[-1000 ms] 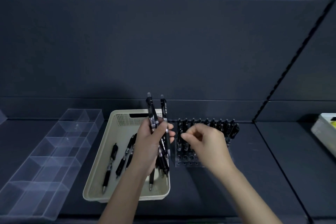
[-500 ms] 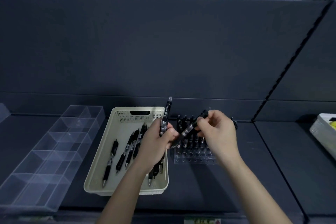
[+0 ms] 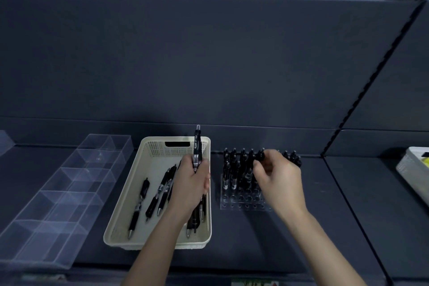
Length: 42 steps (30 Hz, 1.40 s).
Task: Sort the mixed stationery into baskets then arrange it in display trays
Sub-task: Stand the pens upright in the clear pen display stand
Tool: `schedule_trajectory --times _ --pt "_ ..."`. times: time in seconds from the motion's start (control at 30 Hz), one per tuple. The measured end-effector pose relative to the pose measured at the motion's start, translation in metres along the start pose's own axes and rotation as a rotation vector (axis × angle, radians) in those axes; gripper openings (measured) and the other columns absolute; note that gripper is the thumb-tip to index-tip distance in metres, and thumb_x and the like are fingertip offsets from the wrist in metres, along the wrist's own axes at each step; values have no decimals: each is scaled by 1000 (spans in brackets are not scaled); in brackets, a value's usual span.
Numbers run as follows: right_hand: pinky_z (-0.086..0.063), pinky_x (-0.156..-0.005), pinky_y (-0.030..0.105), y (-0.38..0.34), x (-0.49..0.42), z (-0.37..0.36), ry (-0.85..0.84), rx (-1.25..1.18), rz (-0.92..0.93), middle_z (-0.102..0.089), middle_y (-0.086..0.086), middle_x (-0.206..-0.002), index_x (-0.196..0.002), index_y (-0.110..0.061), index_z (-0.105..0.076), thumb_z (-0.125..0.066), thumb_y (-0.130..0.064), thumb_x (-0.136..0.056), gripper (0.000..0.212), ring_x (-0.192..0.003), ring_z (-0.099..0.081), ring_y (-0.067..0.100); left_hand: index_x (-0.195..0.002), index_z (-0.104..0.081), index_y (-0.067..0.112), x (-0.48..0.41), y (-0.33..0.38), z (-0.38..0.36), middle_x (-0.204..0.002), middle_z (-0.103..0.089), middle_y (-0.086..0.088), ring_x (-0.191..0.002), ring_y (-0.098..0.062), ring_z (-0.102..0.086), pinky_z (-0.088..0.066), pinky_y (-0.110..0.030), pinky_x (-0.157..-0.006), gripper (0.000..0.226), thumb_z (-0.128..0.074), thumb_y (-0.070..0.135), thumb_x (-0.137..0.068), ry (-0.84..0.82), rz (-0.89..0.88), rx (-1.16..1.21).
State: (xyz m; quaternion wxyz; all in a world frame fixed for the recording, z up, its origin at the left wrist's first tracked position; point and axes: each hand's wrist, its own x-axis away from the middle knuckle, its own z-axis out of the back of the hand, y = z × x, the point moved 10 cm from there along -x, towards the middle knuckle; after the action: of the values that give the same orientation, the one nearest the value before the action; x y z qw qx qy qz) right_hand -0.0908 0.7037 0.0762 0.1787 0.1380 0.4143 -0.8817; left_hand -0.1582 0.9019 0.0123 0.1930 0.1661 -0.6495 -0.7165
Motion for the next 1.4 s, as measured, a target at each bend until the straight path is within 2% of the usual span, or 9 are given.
schedule_trajectory --times 0.23,0.33,0.47,0.63,0.73,0.87,1.03,1.27,1.4 --pt "-43 -55 30 -1 -1 -15 -93 100 47 -59 4 -64 -77 -7 -55 -60 -13 -88 14 -59 -55 19 -91 -51 15 1 -7 1 -58 -55 3 -50 -10 -49 -45 -25 -53 12 -49 26 -97 -12 43 15" --pt "-42 -53 32 5 6 -30 -174 131 41 -58 4 -64 -79 -6 -56 -59 -12 -88 11 -56 -54 19 -94 -58 16 2 -4 -1 -66 -56 -2 -53 -7 -53 -46 -18 -53 10 -50 22 -97 -26 16 48" --pt "-36 -51 30 6 12 -41 -229 163 42 -54 2 -64 -75 -9 -52 -56 -13 -90 15 -55 -49 19 -101 -63 13 4 -4 -4 -84 -63 -7 -64 -8 -64 -52 -17 -60 13 -52 13 -97 -36 32 128" --pt "-25 -44 25 5 9 -45 -288 245 37 -45 -3 -59 -67 -16 -39 -55 -19 -92 30 -52 -42 16 -100 -61 10 3 -2 -2 -79 -70 -7 -67 -14 -67 -53 -22 -60 8 -55 11 -95 -21 43 175" --pt "-38 -46 28 6 10 -37 -312 292 16 -53 -3 -59 -70 -13 -49 -61 -31 -90 29 -55 -52 19 -100 -58 12 3 4 -3 -82 -73 -5 -65 -13 -67 -51 -22 -58 6 -54 12 -95 -48 21 165" --pt "-45 -55 19 -5 1 -12 -203 -18 -55 -61 -8 -60 -74 -17 -64 -70 -26 -84 15 -57 -57 6 -98 -57 10 7 16 -13 -85 -74 -5 -66 -14 -67 -51 -22 -58 5 -53 11 -95 -140 -42 123" --pt "-47 -52 17 -16 4 -22 -293 -604 -247 -60 -7 -59 -78 -10 -69 -69 -11 -83 6 -57 -56 4 -95 -58 9 18 31 -39 -82 -74 -4 -65 -15 -68 -53 -22 -58 6 -53 6 -94 -305 -112 26" --pt "-53 -56 26 2 7 -4 -144 -534 -274 -66 6 -70 -80 -15 -69 -69 -11 -84 6 -61 -60 9 -97 -60 14 18 38 -45 -82 -68 -4 -72 -17 -70 -56 -25 -63 11 -52 7 -94 -268 -138 1" --pt "-52 -58 25 1 20 -28 -378 -495 -275 -66 0 -67 -78 -16 -67 -71 -13 -82 7 -62 -60 10 -97 -59 12 13 51 -39 -82 -71 -5 -84 -20 -72 -58 -32 -74 9 -51 8 -94 -172 -161 127"
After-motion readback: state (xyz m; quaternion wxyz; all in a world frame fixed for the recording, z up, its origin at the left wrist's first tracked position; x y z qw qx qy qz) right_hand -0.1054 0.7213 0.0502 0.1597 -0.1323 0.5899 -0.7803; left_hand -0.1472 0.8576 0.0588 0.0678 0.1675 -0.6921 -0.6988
